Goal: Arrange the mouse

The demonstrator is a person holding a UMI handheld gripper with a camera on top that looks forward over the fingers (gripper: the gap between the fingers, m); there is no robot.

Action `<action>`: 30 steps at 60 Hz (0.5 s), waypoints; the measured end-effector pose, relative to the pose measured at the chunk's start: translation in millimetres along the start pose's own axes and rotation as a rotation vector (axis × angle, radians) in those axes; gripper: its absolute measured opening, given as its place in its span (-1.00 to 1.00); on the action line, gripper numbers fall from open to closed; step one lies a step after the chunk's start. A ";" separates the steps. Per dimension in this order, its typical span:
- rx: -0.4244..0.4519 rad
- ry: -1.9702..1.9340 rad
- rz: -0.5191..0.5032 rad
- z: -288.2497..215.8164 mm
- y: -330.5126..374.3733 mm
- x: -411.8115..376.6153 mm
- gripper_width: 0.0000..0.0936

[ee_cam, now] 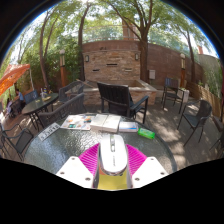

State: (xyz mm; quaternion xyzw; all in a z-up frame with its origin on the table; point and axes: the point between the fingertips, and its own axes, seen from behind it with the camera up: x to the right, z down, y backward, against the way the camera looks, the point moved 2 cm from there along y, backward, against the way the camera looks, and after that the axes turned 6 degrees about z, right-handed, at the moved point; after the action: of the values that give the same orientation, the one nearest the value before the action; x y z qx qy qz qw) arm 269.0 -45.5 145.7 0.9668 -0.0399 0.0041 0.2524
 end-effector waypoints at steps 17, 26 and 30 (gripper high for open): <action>-0.252 0.043 -0.064 126.7 -66.3 -36.9 0.12; -0.224 0.095 -0.050 103.9 -45.7 -30.9 0.83; -0.196 0.106 -0.042 87.5 -21.8 -32.0 0.84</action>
State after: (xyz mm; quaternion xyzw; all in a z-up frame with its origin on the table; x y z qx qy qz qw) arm 237.8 -66.9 57.8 0.9365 -0.0063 0.0457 0.3477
